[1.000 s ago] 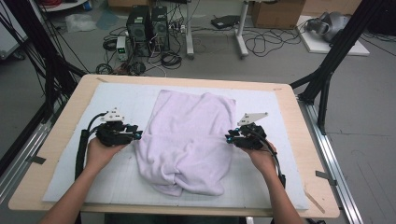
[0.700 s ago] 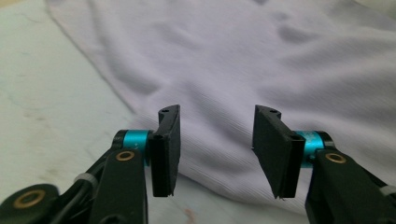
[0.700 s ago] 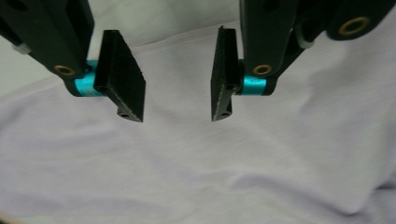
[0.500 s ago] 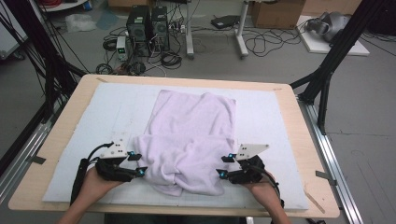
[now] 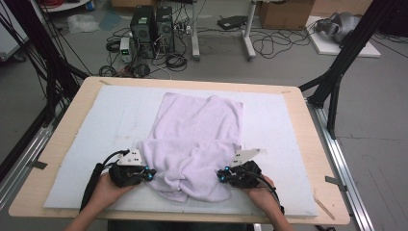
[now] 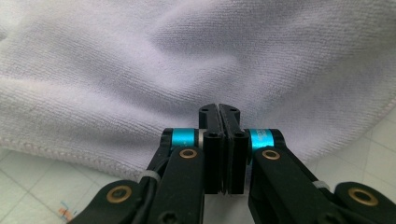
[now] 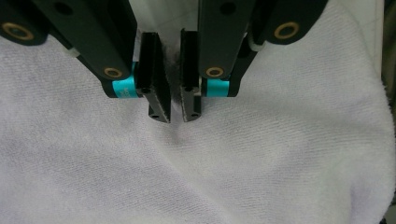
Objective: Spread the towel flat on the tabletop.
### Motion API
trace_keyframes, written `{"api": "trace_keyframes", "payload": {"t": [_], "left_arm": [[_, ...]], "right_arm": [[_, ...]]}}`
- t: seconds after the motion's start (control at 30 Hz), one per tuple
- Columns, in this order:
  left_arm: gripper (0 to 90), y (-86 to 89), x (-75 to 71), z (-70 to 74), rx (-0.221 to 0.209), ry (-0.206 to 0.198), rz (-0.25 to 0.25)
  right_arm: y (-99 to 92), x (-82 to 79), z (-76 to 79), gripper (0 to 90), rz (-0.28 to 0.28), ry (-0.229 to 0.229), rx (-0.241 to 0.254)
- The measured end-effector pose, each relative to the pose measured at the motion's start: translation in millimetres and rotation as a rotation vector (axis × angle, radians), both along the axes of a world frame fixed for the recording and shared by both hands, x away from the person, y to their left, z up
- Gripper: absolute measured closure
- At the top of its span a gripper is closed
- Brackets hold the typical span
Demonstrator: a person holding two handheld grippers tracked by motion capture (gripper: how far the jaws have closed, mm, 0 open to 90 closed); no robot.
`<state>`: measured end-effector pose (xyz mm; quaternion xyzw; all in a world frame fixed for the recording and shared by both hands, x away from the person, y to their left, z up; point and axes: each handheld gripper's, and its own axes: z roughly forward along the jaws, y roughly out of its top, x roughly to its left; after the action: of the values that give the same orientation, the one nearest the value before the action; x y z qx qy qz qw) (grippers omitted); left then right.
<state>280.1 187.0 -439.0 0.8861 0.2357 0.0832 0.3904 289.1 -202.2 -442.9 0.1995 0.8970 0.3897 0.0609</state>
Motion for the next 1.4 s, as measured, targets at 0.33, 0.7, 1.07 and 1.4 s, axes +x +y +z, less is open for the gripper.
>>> {"api": "trace_keyframes", "payload": {"t": [0.33,0.7,1.07,1.4], "left_arm": [[88.5,21.6,-3.3,17.7,-0.063,-0.039,0.063],[88.5,14.3,24.4,19.9,-0.060,-0.053,0.121],[88.5,8.5,83.1,9.1,-0.026,-0.008,0.246],[68.7,21.9,64.7,29.4,-0.069,-0.039,0.248]], "right_arm": [[-27.9,-12.4,30.7,83.9,-0.060,-0.073,0.088],[-45.6,12.5,40.2,83.8,-0.143,-0.107,0.028],[-41.5,65.2,10.9,83.6,-0.217,-0.039,-0.004],[-43.4,45.6,27.6,67.9,-0.224,-0.079,0.015]]}}
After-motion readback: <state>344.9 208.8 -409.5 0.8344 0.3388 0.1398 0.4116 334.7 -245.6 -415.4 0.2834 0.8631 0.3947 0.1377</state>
